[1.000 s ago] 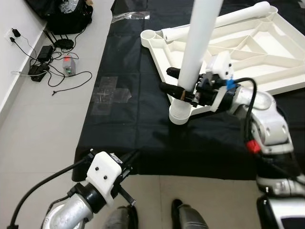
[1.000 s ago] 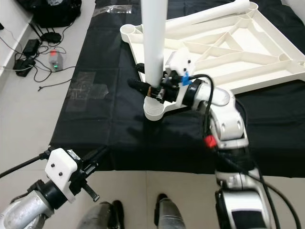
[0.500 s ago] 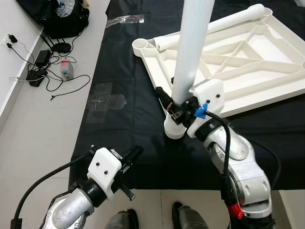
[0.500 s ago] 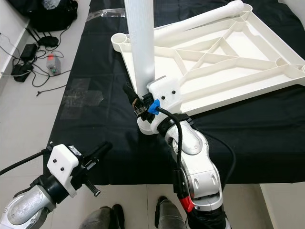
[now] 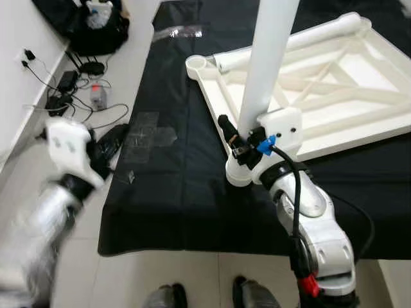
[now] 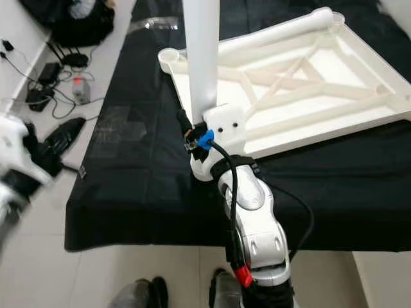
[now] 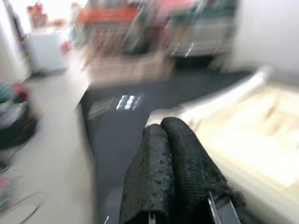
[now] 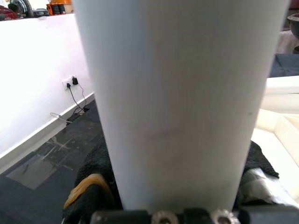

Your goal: Building children table

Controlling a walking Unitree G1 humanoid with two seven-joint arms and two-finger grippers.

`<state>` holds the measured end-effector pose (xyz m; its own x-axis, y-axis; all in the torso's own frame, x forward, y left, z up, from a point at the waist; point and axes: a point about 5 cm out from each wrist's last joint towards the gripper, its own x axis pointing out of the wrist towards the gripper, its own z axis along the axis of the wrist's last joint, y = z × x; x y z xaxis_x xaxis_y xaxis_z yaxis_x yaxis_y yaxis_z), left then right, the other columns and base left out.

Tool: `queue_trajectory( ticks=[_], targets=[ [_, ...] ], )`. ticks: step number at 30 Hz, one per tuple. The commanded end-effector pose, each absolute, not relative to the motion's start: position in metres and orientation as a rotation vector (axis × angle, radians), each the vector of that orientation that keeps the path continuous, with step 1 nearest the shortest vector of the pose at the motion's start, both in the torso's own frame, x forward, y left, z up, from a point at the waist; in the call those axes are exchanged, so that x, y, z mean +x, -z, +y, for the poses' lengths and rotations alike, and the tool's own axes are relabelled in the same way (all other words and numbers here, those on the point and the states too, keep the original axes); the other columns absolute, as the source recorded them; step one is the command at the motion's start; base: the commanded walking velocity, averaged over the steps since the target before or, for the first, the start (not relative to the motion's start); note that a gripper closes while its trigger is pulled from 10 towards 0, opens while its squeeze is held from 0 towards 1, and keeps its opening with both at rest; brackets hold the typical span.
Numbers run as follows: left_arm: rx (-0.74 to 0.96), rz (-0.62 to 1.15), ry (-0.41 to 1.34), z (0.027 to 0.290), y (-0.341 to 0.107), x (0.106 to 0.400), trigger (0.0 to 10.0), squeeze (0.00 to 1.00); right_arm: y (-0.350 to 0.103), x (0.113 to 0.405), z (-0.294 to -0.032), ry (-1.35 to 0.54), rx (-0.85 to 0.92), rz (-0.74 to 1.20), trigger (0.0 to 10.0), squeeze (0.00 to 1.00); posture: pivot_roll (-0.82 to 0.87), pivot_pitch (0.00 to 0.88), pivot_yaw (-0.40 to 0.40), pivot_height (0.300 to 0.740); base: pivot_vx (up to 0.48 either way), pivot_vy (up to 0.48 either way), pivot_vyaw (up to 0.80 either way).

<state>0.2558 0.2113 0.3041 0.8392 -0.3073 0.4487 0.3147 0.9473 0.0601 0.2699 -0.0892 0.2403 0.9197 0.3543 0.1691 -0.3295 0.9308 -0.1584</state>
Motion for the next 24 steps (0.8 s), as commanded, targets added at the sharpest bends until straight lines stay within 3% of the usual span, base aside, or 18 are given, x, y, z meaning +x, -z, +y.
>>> queue_trajectory(
  ticks=[1, 2, 3, 4, 7, 8, 9, 11, 14, 15, 24],
  targets=[
    [-0.079, -0.519, 0.524, 0.207, -0.33, 0.251, 10.0, 0.0, -0.189, 0.277, -0.09, -0.345, -0.112, 0.089, 10.0, 0.0, 0.04, 0.276, 0.063, 0.74, 0.0, 0.0, 0.0],
    [-0.072, -0.563, 0.696, 0.197, -0.349, 0.244, 10.0, 0.0, -0.189, 0.277, -0.089, -0.345, -0.109, 0.09, 10.0, 0.0, 0.04, 0.271, 0.062, 0.74, 0.0, 0.0, 0.0],
    [-0.072, -0.563, 0.696, 0.197, -0.349, 0.244, 10.0, 0.0, -0.189, 0.277, -0.089, -0.345, -0.109, 0.09, 10.0, 0.0, 0.04, 0.271, 0.062, 0.74, 0.0, 0.0, 0.0],
    [-0.063, -0.592, 0.843, 0.188, -0.364, 0.237, 10.0, 0.0, -0.189, 0.277, -0.088, -0.344, -0.107, 0.091, 10.0, 0.0, 0.04, 0.271, 0.062, 0.74, 0.0, 0.0, 0.0],
    [-0.05, -0.603, 0.975, 0.179, -0.374, 0.23, 10.0, 0.0, -0.189, 0.277, -0.086, -0.343, -0.105, 0.09, 10.0, 0.0, 0.04, 0.27, 0.063, 0.74, 0.0, 0.0, 0.0],
    [-0.026, -0.591, 1.119, 0.17, -0.38, 0.226, 10.0, 0.0, -0.189, 0.278, -0.084, -0.342, -0.102, 0.09, 10.0, 0.0, 0.04, 0.265, 0.065, 0.74, 0.0, 0.0, 0.0],
    [-0.026, -0.591, 1.119, 0.17, -0.38, 0.226, 10.0, 0.0, -0.189, 0.278, -0.084, -0.342, -0.102, 0.09, 10.0, 0.0, 0.04, 0.265, 0.065, 0.74, 0.0, 0.0, 0.0],
    [0.036, -0.55, 1.321, 0.154, -0.385, 0.227, 10.0, 0.0, -0.189, 0.279, -0.081, -0.344, -0.097, 0.089, 10.0, 0.0, 0.04, 0.263, 0.066, 0.74, 0.0, 0.0, 0.0],
    [0.054, -0.519, 1.384, 0.146, -0.39, 0.233, 10.0, 0.0, -0.19, 0.28, -0.079, -0.344, -0.094, 0.087, 10.0, 0.0, 0.04, 0.257, 0.066, 0.74, 0.0, 0.0, 0.0],
    [0.016, -0.506, 1.394, 0.144, -0.395, 0.241, 10.0, 1.0, -0.19, 0.28, -0.078, -0.345, -0.092, 0.085, 10.0, 0.0, 0.04, 0.256, 0.066, 0.74, 0.0, 0.0, 0.0],
    [0.001, -0.453, 1.489, 0.118, -0.403, 0.264, 10.0, 1.0, -0.192, 0.28, -0.074, -0.349, -0.089, 0.079, 10.0, 0.0, 0.03, 0.262, 0.071, 0.74, 0.0, 0.0, 0.0]
  ],
)
